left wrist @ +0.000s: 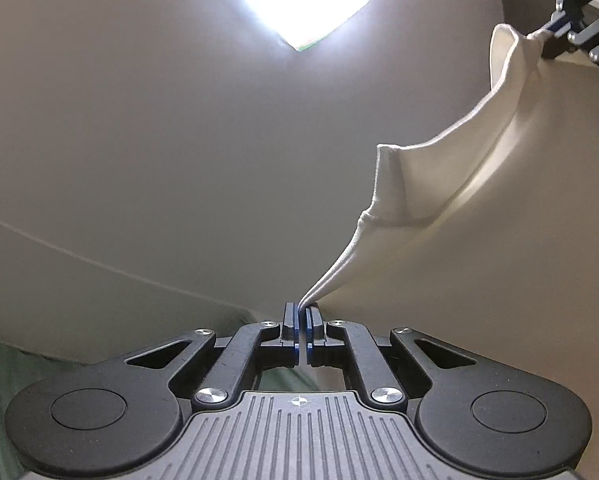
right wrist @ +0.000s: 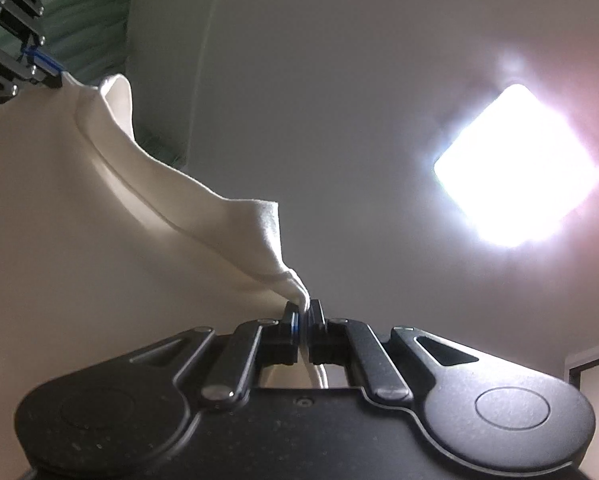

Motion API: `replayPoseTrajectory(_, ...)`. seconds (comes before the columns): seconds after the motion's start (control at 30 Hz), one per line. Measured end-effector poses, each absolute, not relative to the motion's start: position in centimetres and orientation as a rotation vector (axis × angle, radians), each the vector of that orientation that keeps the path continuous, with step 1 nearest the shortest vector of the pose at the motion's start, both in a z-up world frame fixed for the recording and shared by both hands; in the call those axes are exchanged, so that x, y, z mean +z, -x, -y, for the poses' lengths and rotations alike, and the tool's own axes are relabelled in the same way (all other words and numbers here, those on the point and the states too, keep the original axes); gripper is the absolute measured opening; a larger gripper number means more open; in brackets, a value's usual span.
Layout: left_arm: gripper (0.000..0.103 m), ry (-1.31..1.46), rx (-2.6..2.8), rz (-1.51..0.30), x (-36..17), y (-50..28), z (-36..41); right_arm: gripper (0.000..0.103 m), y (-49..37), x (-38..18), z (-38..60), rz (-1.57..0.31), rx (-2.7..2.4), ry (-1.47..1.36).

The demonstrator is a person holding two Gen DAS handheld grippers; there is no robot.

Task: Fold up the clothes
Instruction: 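Lift the shirt by the shoulders with both grippers and shake it out, then lay the shirt flat on the bed and open both grippers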

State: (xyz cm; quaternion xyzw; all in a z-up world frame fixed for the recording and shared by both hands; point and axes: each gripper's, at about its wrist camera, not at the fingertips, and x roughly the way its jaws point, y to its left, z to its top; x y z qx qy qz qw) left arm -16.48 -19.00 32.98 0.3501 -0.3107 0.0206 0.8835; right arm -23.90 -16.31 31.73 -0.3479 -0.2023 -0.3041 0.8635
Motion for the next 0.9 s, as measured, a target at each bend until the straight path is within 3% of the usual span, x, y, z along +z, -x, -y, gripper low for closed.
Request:
replayPoseTrajectory(0.2,0.005,-0.781,-0.045,0.441,26.4,8.2,21.1,0.004,14.6,23.9,20.1,0.199,-0.547,0.703)
replayPoseTrajectory(0.53,0.005,-0.875,-0.052,0.003,1.3,-14.3,22.0,0.004,-4.8,8.8,25.0,-0.218,-0.390,0.632)
replayPoseTrajectory(0.67,0.005,-0.792,-0.063,-0.152,-1.3,-21.1,25.7,0.004,-13.1,3.4,25.0,-0.360,-0.372,0.620)
replayPoseTrajectory(0.9,0.005,-0.743,-0.079,-0.469,-11.2,-24.3,26.3,0.006,-19.4,-8.6,25.1,-0.733,-0.285,0.400)
